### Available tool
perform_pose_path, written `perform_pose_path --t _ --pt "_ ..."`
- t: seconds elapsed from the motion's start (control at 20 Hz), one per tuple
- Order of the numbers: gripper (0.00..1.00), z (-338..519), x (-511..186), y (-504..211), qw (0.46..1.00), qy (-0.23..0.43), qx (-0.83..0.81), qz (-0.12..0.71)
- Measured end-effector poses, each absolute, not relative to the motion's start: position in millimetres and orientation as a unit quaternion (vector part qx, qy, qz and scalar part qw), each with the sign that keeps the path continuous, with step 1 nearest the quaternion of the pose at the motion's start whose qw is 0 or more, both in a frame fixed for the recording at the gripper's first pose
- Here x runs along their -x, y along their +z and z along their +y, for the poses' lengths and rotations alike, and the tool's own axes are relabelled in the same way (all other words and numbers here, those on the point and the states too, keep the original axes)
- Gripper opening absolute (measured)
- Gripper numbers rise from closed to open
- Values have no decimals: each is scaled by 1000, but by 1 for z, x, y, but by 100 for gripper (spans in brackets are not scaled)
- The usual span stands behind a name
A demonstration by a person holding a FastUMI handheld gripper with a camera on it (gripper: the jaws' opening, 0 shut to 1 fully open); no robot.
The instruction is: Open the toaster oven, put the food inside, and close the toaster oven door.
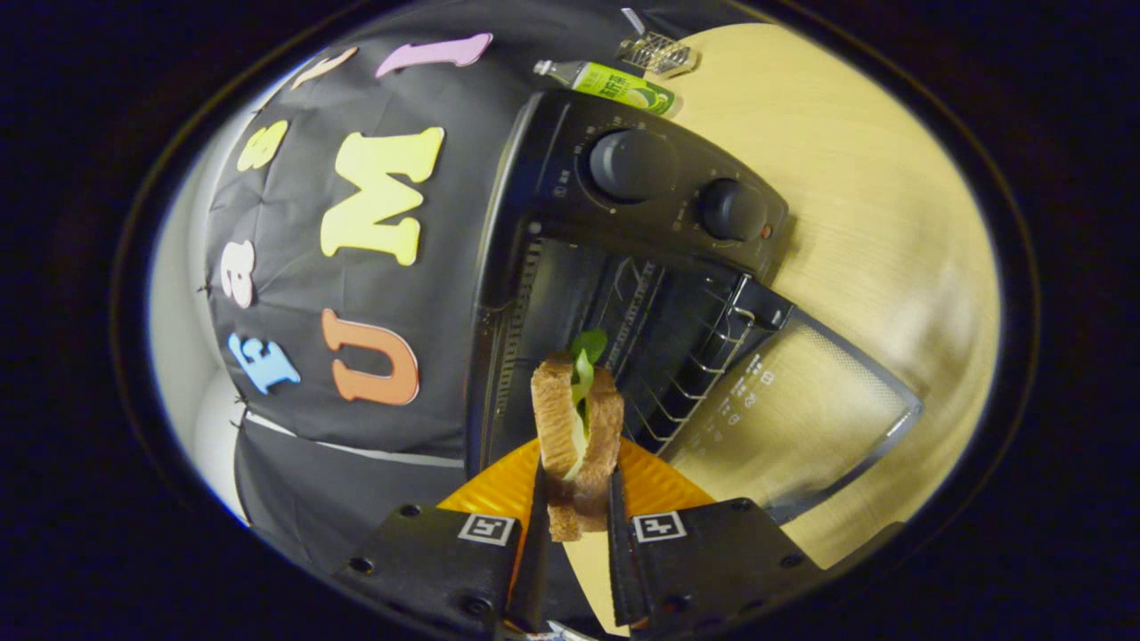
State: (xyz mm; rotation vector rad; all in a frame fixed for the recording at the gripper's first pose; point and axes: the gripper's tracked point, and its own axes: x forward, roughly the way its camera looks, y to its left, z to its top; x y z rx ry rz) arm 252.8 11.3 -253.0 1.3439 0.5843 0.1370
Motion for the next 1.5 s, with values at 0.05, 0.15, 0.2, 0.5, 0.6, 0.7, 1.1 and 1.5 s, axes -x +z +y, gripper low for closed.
perform_pose_path --t 0.05,0.15,0.2,0.5,0.6,0.7,1.1,1.5 --pt "35 10 -263 -255 741 57 -619 255" --pt "35 7 -281 -255 743 46 -630 220" --pt "35 5 -291 -253 741 40 -640 199" --pt "45 14 -314 -274 737 3 -649 188" --pt "56 23 -313 -278 750 -6 -628 205" --pt "67 33 -307 -274 767 0 -595 241" --pt "97 59 -271 -263 805 51 -491 329" --pt "100 67 -215 -249 836 99 -393 369"
